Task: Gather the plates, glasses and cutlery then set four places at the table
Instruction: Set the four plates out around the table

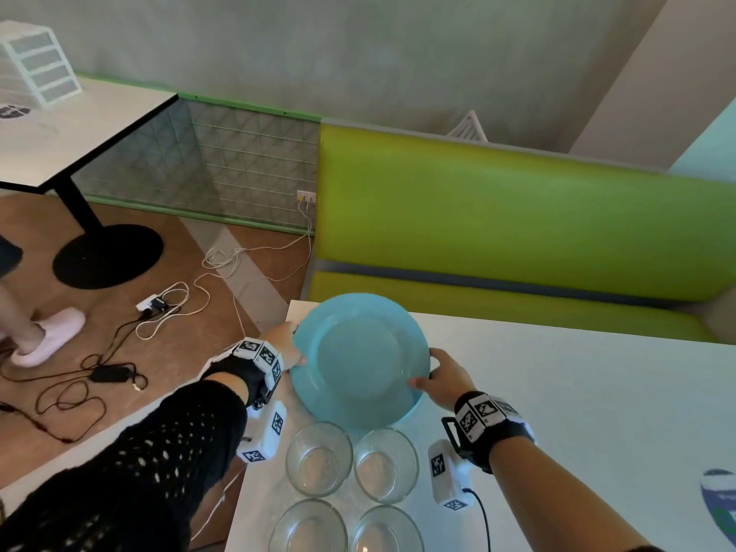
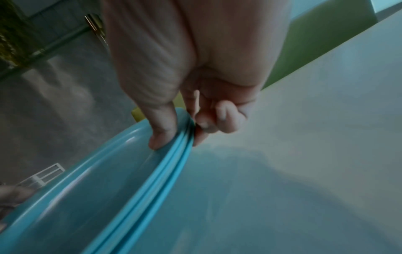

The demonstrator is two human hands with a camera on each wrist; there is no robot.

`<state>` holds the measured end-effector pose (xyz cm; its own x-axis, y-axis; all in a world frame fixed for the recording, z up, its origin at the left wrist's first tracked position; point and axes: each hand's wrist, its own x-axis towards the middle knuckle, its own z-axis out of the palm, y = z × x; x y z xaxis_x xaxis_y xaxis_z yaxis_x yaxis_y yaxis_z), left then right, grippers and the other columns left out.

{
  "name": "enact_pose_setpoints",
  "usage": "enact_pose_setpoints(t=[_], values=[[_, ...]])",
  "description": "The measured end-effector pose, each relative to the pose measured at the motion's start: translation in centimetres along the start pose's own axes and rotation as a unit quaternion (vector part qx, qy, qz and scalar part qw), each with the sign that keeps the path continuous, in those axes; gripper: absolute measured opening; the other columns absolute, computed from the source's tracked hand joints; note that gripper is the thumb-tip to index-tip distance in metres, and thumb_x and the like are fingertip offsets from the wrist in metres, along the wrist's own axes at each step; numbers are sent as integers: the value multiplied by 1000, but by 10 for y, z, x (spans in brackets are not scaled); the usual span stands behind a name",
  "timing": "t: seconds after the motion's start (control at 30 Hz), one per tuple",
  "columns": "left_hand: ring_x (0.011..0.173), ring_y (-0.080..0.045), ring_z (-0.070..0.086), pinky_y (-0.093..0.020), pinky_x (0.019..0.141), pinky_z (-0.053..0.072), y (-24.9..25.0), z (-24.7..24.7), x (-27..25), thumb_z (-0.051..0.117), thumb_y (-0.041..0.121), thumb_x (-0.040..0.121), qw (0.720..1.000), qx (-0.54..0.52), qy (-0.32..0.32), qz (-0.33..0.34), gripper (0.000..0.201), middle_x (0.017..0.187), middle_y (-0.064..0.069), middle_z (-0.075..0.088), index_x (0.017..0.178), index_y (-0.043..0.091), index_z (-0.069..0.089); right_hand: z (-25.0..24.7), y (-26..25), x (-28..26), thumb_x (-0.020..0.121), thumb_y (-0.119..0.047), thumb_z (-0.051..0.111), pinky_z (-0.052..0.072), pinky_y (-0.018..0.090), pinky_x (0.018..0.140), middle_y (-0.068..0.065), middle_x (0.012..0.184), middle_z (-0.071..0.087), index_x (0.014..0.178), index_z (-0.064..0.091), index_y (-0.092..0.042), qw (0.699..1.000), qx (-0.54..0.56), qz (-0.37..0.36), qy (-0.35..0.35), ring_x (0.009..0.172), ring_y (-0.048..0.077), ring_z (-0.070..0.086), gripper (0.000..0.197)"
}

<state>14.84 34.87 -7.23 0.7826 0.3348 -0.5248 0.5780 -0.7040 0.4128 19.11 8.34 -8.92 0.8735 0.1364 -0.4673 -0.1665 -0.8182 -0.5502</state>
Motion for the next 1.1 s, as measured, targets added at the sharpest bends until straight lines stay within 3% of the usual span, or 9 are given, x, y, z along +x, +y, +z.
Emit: enact_pose_setpoints(t=[0.13,0.27,0.33,0.47,0.63,0.77,0.97,1.03,1.1], values=[[118,-29,55,-33,86,51,25,-34,-16,66,7,85,995,-84,43,41,62,136,-11,51,140,9,39,-32,-21,-15,82,-20,70,38,27,73,-4,67,53,138,39,-18,996,37,-44,72,83,20,53,65],[113,-30,59,-31,66,54,49,-77,-42,69,10,82,985,-131,67,95,63,136,-8,52,139,12,42,-72,-42,-47,85,-21,66,40,27,76,6,86,64,139,41,-18,984,75,-91,136,90,24,58,60],[116,-31,57,-40,80,56,60,-93,-63,71,11,81,977,-155,72,126,63,137,-9,52,138,9,44,-89,-47,-68,85,-17,65,47,31,79,9,99,67,136,47,-19,973,104,-117,167,93,27,62,54],[110,-32,62,-44,90,54,77,-105,-110,70,10,81,953,-245,64,165,48,124,-14,62,126,3,56,-114,-49,-120,86,-5,59,32,19,44,-6,66,53,127,55,-19,946,210,-133,208,50,10,41,44],[101,-36,65,-54,94,50,80,-86,-172,69,13,82,915,-357,15,187,24,109,-24,66,97,-4,61,-125,-31,-206,89,-5,53,30,18,36,0,68,51,127,54,-9,916,296,-98,253,51,15,40,38],[91,-31,63,-51,97,49,81,-54,-226,71,22,82,886,-415,-22,206,52,107,-21,65,116,-11,52,-118,-1,-278,94,-8,48,30,23,44,3,72,47,122,47,-9,898,330,-88,279,52,16,39,28],[114,-35,59,-52,98,47,90,28,-211,69,75,36,884,-412,-40,219,123,128,-16,58,133,4,43,-103,58,-336,97,-13,42,31,21,40,9,66,43,102,47,-2,879,346,-41,325,44,19,35,14],[108,-34,63,-52,95,49,94,55,-213,60,90,28,886,-411,-50,211,127,121,-15,63,124,8,52,-99,80,-347,98,-15,40,30,20,39,8,66,42,99,48,0,874,359,-19,326,45,18,36,17],[102,-34,66,-52,93,51,97,73,-233,54,90,42,890,-399,-60,211,108,114,-16,67,110,7,58,-97,97,-356,99,-15,39,30,19,37,8,63,42,95,47,1,869,372,2,328,45,17,36,19]])
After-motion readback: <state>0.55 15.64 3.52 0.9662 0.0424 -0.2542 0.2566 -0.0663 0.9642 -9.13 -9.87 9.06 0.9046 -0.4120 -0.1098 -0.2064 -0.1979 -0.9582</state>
